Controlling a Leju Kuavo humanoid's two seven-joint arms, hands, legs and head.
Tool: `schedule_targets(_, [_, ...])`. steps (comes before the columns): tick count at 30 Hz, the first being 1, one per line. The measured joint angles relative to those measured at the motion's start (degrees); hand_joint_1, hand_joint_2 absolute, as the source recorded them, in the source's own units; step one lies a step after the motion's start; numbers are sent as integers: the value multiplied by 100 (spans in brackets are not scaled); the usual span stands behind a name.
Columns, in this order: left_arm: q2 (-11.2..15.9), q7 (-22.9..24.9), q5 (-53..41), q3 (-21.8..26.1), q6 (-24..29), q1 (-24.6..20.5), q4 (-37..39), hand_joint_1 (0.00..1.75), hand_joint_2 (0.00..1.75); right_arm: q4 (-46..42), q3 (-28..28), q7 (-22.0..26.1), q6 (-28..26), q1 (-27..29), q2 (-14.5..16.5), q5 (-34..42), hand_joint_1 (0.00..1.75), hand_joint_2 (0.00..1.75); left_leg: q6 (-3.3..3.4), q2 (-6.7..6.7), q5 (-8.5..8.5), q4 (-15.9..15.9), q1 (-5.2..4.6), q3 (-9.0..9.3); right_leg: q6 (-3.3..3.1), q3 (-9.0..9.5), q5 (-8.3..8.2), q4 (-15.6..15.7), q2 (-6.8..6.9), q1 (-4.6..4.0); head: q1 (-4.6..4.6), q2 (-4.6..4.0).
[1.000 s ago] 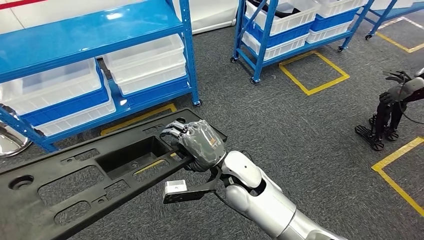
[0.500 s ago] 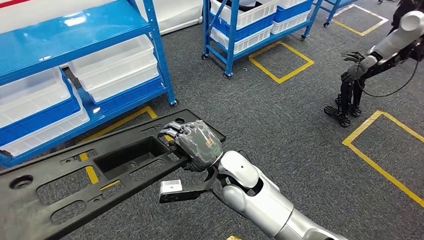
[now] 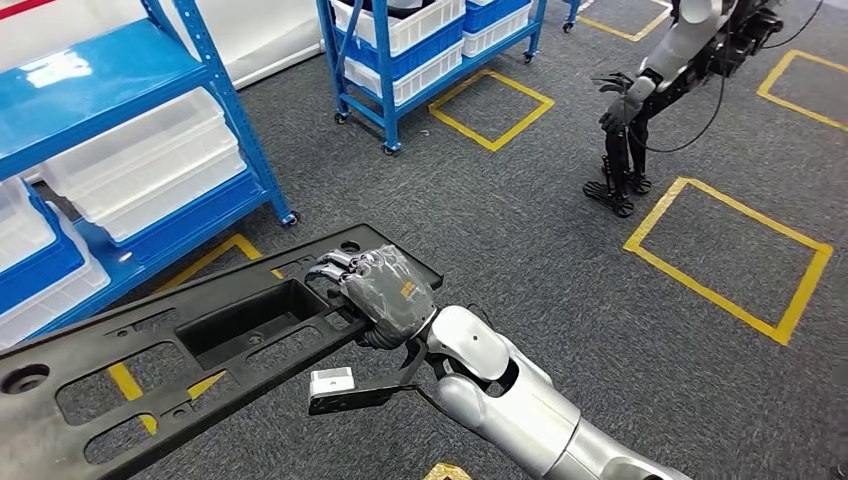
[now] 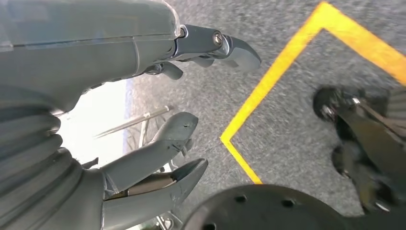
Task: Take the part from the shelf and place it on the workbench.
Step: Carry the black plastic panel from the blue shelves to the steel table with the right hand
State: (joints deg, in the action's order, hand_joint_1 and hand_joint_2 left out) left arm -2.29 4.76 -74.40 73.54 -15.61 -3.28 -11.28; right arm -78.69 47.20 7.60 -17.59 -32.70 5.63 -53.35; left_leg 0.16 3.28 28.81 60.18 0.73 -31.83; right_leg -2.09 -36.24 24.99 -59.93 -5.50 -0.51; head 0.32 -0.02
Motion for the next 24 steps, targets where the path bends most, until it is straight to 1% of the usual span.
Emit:
schedule_targets(1, [5,0,0,-1,-1,-2,0,0,175,0,1,0,0,0,4,1,175,175,28,70,-14,-142,-9,64,29,-23,-17,-3,-59,14,1,-1])
schedule_targets(2, [10,0,0,-1,-1,-6,0,0,175,0,2,0,0,1,5,1,175,175,38,57,-9,-175,-17,80,66,-47,-39,0,-117,27,-1,-1])
schedule_targets(3, [12,0,0,-2,0,-13,0,0,175,-1,3,0,-1,4,7,1,175,175,50,0,-30,-215,-18,94,110,-64,-67,15,-183,34,-2,-1])
schedule_targets(4, [10,1,-1,-2,2,-19,0,0,175,-1,3,-1,-1,7,5,1,175,175,66,-77,-67,-265,-9,113,147,-82,-66,10,-180,28,1,-1])
schedule_targets(5, [8,0,-2,-3,4,-22,0,0,175,-1,4,-1,-2,5,3,0,175,175,91,-153,-109,-326,5,134,176,-124,-4,-63,-91,11,3,-1])
schedule_targets(6, [5,0,-2,-4,5,-19,0,0,175,-1,4,-1,-2,1,2,1,175,175,115,-235,-148,-385,20,152,202,-208,122,-240,52,-3,6,-1])
schedule_targets(7, [2,0,-3,-4,4,-13,0,0,175,-1,5,-1,-2,1,0,1,175,175,132,-316,-167,-410,23,159,220,-349,314,-549,242,4,7,-1])
schedule_targets(8, [3,0,-3,-4,4,-6,0,0,175,1,8,-1,-2,1,-3,2,175,175,145,-385,-172,-416,20,154,243,-516,510,-914,383,20,8,-1])
schedule_targets(9, [3,1,-3,-4,5,0,0,0,175,5,10,-3,-1,7,-8,2,175,175,144,-464,-168,-409,17,145,270,-672,651,-1254,458,51,7,-1])
schedule_targets(10, [3,1,-3,-4,6,1,0,0,175,12,14,-7,-1,15,-14,2,175,175,135,-543,-160,-398,18,140,297,-757,696,-1450,500,86,8,-1])
schedule_targets(11, [4,1,-7,-5,6,0,0,0,175,19,19,-11,0,21,-21,2,175,175,121,-614,-149,-387,22,138,321,-742,641,-1445,525,117,8,-1])
schedule_targets(12, [3,3,-15,-7,8,-2,0,0,175,25,24,-15,-1,22,-26,0,175,175,96,-684,-131,-370,29,140,345,-603,490,-1210,569,147,8,0])
schedule_targets(13, [3,4,-30,-10,10,-4,0,0,175,25,28,-16,-1,22,-27,-2,175,175,62,-748,-102,-342,36,145,363,-378,320,-804,670,166,8,1])
schedule_targets(14, [5,5,-45,-14,15,-5,-1,0,175,22,33,-17,-2,21,-27,-5,175,175,23,-802,-70,-309,32,146,358,-178,201,-451,780,156,8,1])
schedule_targets(15, [7,5,-57,-18,20,-5,-1,0,175,18,38,-19,-2,20,-27,-8,175,175,-21,-851,-38,-278,24,147,331,-26,121,-170,855,145,7,1])
schedule_targets(16, [10,3,-65,-20,26,-7,-2,0,175,14,41,-22,-2,21,-29,-10,175,175,-58,-896,-14,-256,15,151,294,35,108,-42,893,124,7,1])
schedule_targets(17, [12,0,-64,-21,31,-11,-2,0,175,12,43,-25,-2,24,-32,-13,175,175,-90,-940,-2,-251,8,158,247,24,117,-45,854,100,6,0])
schedule_targets(18, [10,-2,-61,-21,33,-19,-2,0,175,11,44,-26,-1,27,-37,-15,175,175,-118,-988,6,-255,13,175,203,14,110,-35,783,99,6,0])
schedule_targets(19, [7,-3,-56,-21,36,-26,-1,0,175,9,46,-26,1,29,-40,-17,175,175,-145,-984,37,-244,29,187,167,19,102,-18,724,101,6,0])
schedule_targets(20, [3,-5,-47,-21,37,-28,-1,0,175,10,47,-25,5,24,-40,-17,175,175,-166,-907,107,-183,44,174,129,27,90,2,669,108,6,0])
schedule_targets(21, [-2,-6,-33,-21,38,-24,0,0,175,16,50,-22,11,13,-29,-17,175,175,-179,-774,241,-8,56,103,91,36,76,21,613,117,6,0])
schedule_targets(22, [-6,-7,-18,-21,39,-15,0,0,175,26,55,-20,20,2,-8,-17,175,175,-185,-611,422,285,64,-28,62,42,64,35,556,120,6,1])
schedule_targets(23, [-8,-8,-5,-21,40,-4,0,0,175,42,63,-19,30,-9,16,-18,175,175,-181,-481,615,681,61,-218,40,38,58,39,493,108,6,1])
schedule_targets(24, [-9,-8,5,-21,43,5,0,0,175,61,75,-18,39,-14,43,-24,175,175,-174,-411,767,1075,57,-416,27,34,56,37,423,93,4,0])
